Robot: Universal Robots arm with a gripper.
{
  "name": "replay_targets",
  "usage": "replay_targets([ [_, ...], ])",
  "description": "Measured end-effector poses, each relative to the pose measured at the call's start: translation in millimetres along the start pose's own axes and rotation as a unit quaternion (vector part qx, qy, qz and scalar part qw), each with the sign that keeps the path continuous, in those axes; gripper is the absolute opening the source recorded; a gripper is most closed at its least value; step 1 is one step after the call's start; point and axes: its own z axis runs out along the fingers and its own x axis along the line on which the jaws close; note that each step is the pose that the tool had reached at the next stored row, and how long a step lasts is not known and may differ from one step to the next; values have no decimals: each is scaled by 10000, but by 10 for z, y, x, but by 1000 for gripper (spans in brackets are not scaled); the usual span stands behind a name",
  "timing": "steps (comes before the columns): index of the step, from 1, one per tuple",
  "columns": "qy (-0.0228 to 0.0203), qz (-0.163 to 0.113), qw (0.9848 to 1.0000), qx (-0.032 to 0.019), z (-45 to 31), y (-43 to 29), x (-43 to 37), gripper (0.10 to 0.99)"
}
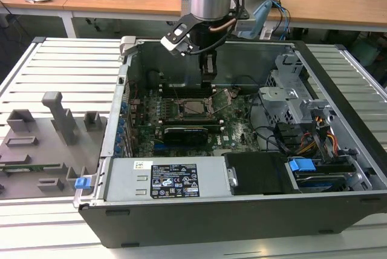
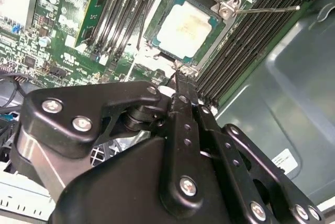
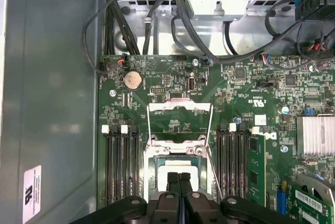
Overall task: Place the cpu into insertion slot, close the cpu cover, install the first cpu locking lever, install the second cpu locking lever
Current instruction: 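Close the cpu cover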
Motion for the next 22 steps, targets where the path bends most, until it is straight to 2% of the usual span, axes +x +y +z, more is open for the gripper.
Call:
replay_targets([
  [4,0,0,10000,0,3,48,2,106],
  [21,0,0,10000,0,5,82,4,106],
  [22,0,0,10000,0,7,101,4,106],
])
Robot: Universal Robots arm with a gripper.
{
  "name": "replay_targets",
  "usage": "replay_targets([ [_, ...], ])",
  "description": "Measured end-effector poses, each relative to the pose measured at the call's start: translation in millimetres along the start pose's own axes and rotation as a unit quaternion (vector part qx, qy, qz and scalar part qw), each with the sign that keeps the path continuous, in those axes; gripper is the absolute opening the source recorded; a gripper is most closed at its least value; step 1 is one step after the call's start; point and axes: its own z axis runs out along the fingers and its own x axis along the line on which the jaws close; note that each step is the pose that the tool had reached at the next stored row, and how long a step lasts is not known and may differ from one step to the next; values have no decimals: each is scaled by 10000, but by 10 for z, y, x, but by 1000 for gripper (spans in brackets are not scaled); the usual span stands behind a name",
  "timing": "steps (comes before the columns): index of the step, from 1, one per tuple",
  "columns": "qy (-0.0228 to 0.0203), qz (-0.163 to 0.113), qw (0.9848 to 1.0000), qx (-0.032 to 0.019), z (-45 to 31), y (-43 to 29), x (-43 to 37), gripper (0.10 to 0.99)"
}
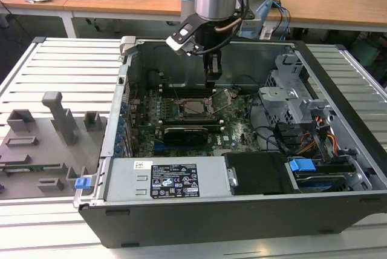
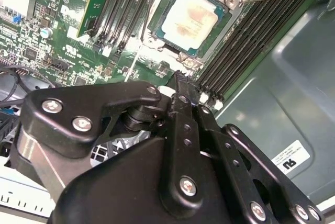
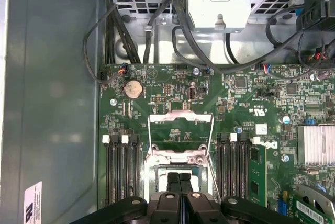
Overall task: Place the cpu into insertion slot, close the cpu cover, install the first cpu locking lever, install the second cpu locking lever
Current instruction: 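Close the cpu cover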
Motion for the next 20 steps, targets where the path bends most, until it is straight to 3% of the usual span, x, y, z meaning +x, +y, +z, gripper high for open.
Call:
replay_targets([
  [4,0,0,10000,0,6,89,1,106],
  [6,1,-1,10000,0,13,197,2,106],
  [11,4,-28,10000,15,27,362,-4,106],
  [13,3,-30,10000,16,28,376,-21,106],
  [16,4,-36,10000,16,33,380,-124,106],
  [20,10,-140,9998,142,98,509,-149,106],
])
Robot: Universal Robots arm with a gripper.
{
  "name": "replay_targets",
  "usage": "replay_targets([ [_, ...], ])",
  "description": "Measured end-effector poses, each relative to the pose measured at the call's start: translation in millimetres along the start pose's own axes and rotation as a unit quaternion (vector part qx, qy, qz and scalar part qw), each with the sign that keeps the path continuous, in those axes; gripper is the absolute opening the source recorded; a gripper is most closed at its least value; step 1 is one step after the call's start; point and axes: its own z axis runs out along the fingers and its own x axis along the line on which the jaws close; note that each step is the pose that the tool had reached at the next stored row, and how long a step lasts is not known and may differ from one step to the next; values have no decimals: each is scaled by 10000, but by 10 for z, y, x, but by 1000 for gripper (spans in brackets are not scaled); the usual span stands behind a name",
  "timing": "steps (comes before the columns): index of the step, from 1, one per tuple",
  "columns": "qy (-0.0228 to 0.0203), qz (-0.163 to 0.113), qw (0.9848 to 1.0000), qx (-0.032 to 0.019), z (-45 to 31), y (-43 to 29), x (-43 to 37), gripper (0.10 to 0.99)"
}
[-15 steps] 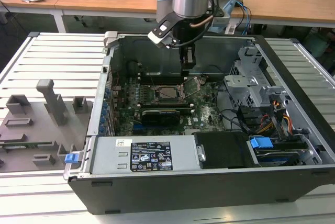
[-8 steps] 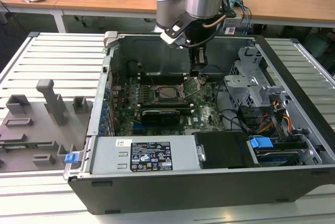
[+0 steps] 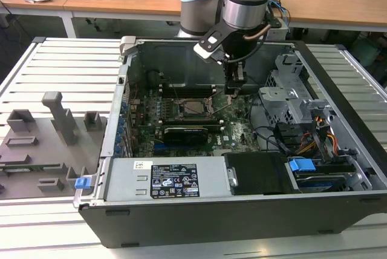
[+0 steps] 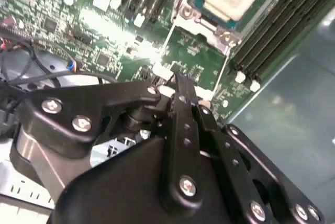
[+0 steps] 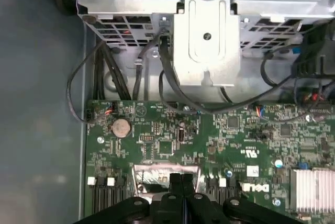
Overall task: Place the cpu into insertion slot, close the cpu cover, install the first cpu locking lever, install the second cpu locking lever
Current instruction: 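Close the cpu cover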
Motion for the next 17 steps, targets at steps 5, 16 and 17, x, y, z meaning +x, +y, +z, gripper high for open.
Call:
replay_targets([
  [5,57,-132,9999,4,21,85,9,106],
  [16,66,-324,9995,7,93,204,93,106],
  [17,65,-317,9995,7,103,219,92,106],
])
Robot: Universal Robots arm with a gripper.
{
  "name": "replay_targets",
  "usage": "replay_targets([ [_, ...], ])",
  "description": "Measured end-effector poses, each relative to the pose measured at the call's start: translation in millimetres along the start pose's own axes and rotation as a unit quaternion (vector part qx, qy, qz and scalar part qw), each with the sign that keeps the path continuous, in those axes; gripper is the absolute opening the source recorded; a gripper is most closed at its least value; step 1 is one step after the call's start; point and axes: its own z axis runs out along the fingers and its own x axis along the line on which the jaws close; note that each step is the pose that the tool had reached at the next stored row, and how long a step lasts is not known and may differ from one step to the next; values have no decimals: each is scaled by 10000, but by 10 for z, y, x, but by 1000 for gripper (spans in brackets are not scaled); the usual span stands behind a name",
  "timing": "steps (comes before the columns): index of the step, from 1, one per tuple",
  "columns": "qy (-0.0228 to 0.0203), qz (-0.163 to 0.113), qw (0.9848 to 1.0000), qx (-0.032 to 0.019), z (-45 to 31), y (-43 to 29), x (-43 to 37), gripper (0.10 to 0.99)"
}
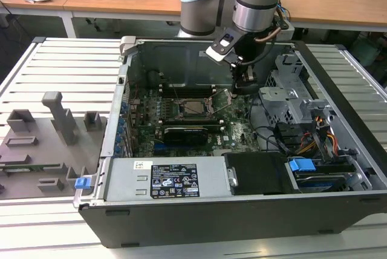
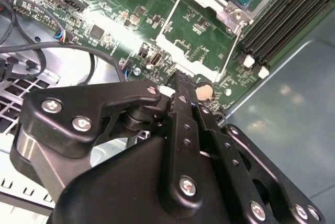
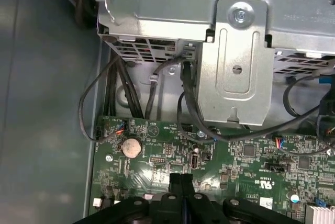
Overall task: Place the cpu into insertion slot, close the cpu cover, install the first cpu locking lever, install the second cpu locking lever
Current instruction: 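Close the cpu cover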
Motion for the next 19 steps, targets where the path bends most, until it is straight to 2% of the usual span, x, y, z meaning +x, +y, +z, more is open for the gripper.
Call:
replay_targets([
  [9,1,3,10000,-1,18,37,-3,106],
  [12,1,3,10000,0,92,48,-5,106],
  [14,-1,3,10000,5,104,47,-6,106],
  [15,1,3,10000,25,104,47,-6,106],
  [17,10,6,9999,131,104,41,-5,106],
  [19,15,8,9998,182,104,34,-4,106],
])
